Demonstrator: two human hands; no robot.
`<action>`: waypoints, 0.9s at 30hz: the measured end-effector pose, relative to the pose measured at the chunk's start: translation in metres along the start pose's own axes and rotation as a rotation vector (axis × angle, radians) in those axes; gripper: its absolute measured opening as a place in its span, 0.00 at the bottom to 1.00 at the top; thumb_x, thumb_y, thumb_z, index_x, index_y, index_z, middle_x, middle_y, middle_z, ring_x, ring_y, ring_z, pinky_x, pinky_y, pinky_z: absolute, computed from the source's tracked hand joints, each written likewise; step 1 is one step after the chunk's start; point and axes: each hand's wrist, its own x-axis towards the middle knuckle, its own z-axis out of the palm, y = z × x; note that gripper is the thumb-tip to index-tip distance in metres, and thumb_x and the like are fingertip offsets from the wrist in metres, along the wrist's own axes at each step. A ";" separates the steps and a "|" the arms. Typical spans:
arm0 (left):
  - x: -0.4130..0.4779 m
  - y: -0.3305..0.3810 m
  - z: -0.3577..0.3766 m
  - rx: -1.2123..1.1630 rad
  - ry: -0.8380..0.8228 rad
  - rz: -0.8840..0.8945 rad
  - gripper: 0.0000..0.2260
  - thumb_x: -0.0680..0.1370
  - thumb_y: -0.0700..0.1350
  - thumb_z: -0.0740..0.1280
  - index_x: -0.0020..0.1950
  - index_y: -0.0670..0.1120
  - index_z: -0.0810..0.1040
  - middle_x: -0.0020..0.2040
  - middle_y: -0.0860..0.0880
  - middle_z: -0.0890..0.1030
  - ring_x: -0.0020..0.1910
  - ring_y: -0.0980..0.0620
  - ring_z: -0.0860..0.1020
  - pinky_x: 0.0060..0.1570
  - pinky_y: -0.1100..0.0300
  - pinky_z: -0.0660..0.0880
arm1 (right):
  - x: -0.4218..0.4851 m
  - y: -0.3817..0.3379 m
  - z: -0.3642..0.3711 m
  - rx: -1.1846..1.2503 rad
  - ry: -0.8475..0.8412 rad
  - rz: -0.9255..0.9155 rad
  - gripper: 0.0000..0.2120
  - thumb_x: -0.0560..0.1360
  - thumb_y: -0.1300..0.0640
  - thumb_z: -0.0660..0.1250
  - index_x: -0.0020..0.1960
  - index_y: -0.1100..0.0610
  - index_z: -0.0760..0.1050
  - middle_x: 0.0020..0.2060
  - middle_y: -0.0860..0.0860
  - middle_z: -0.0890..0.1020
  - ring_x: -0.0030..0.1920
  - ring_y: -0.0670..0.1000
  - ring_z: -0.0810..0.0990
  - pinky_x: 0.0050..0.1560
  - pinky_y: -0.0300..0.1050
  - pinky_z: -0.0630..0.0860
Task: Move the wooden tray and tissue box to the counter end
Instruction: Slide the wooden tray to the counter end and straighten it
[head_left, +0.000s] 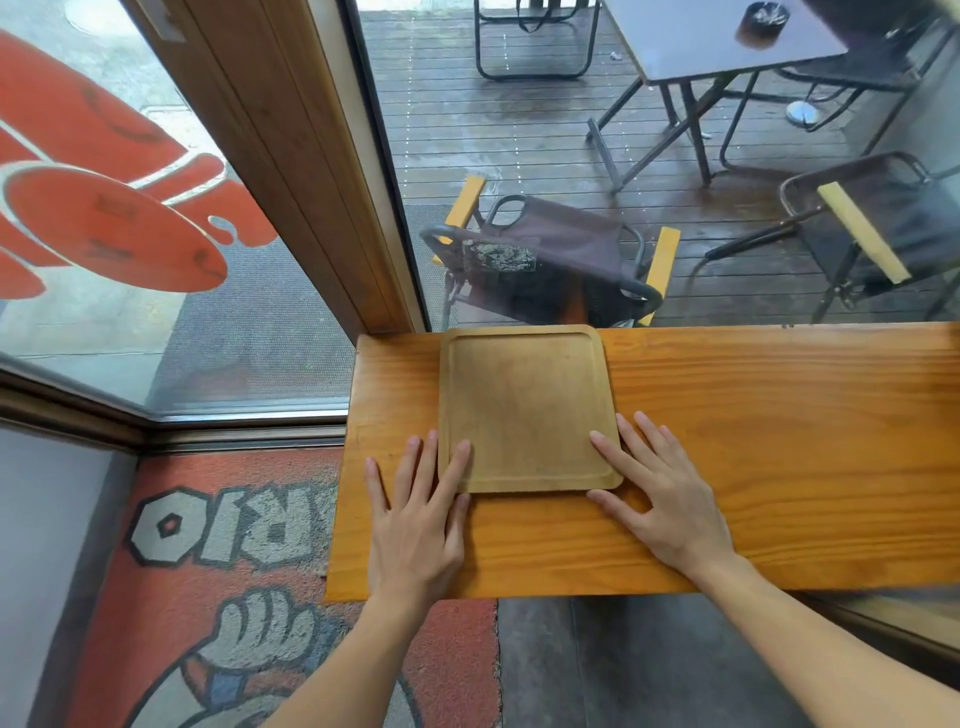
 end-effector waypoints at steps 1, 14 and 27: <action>0.000 0.000 0.000 -0.003 0.003 -0.006 0.26 0.82 0.55 0.52 0.81 0.57 0.56 0.81 0.48 0.60 0.82 0.47 0.56 0.76 0.31 0.52 | 0.000 0.000 0.000 0.001 0.002 0.000 0.31 0.76 0.31 0.53 0.77 0.37 0.57 0.78 0.47 0.62 0.80 0.48 0.52 0.79 0.53 0.54; 0.001 0.000 -0.002 -0.043 0.030 0.001 0.25 0.81 0.54 0.54 0.80 0.57 0.61 0.80 0.47 0.65 0.80 0.46 0.60 0.75 0.31 0.54 | 0.000 -0.002 0.000 0.019 0.042 -0.005 0.30 0.76 0.31 0.56 0.76 0.39 0.61 0.76 0.48 0.65 0.80 0.50 0.56 0.78 0.56 0.58; 0.000 0.003 -0.006 -0.030 -0.001 -0.020 0.29 0.80 0.54 0.57 0.81 0.57 0.56 0.81 0.47 0.61 0.82 0.47 0.56 0.76 0.31 0.52 | -0.001 -0.001 0.000 0.016 0.039 -0.009 0.30 0.76 0.31 0.55 0.76 0.40 0.62 0.77 0.50 0.65 0.79 0.51 0.57 0.78 0.57 0.59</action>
